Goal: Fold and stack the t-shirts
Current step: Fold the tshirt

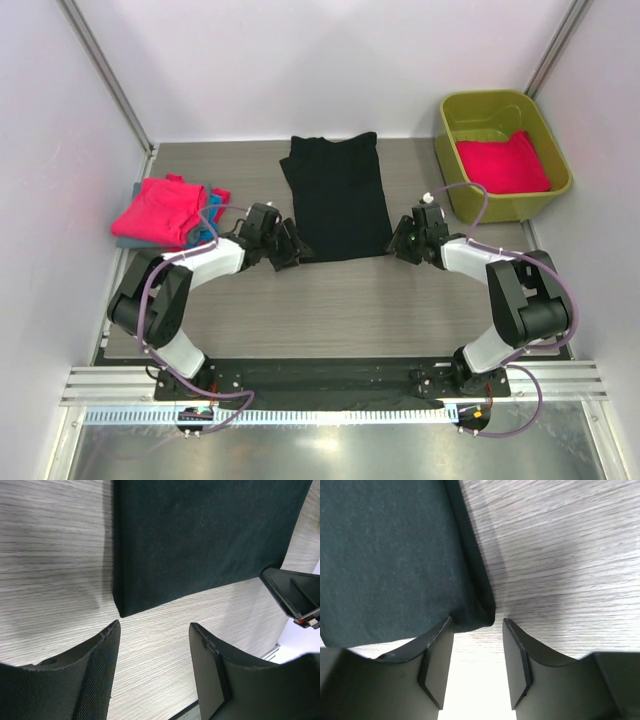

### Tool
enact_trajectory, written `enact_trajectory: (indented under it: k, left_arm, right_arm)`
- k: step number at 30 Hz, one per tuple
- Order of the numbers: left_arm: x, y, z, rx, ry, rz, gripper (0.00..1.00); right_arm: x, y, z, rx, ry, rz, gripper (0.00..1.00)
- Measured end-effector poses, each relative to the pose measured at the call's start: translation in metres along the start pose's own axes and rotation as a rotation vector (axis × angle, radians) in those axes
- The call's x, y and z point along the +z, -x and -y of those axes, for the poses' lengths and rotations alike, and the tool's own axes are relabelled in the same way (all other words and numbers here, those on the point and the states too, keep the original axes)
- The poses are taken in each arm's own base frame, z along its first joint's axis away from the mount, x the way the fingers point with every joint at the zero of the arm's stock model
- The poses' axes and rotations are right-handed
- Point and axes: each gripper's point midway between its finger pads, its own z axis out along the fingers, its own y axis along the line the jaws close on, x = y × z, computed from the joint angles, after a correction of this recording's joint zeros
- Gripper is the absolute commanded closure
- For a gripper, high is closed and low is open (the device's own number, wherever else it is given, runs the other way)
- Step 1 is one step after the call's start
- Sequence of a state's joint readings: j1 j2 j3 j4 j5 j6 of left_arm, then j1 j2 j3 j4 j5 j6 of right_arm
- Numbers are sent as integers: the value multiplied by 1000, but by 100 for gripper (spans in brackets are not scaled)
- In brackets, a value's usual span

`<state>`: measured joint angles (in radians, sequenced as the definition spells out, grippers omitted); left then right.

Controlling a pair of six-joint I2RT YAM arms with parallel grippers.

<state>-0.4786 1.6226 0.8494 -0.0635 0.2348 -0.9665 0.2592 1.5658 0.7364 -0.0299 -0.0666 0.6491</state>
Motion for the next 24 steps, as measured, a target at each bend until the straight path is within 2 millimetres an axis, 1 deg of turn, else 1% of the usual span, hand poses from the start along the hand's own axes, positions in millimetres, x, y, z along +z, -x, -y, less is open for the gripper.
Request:
enact_trajectory:
  k: [4, 7, 8, 10, 11, 15, 16, 18, 19, 22, 23, 24]
  left_arm:
    - [4, -5, 0, -4, 3, -5, 43]
    - [9, -10, -6, -17, 17, -18, 45]
    - [11, -12, -9, -23, 25, -24, 46]
    - [14, -15, -13, -34, 33, -32, 47]
    - [14, -15, -13, -38, 30, -32, 47]
    - [17, -13, -12, -43, 26, -24, 50]
    - [17, -13, -12, -43, 26, -23, 55]
    - [19, -11, -13, -47, 30, -16, 58]
    - [20, -11, -14, -46, 31, -15, 64]
    - [25, -10, -15, -50, 31, -9, 67]
    - [26, -9, -14, -51, 28, -5, 67]
    - [27, -7, -14, -51, 28, 0, 65]
  right_arm:
    - [4, 4, 2, 16, -1, 11, 58]
    - [9, 8, 2, 28, 10, 22, 71]
    - [11, 9, 2, 31, 11, 25, 79]
    - [13, 10, 4, 38, 9, 26, 88]
    - [13, 9, 4, 43, 10, 24, 90]
    - [13, 9, 4, 46, 11, 27, 92]
    - [13, 9, 4, 46, 11, 27, 92]
    - [13, 10, 5, 47, 13, 30, 92]
    - [13, 9, 5, 46, 15, 31, 92]
    - [13, 9, 4, 46, 20, 33, 92]
    - [13, 9, 4, 46, 22, 33, 92]
    - [13, 9, 4, 46, 23, 33, 92]
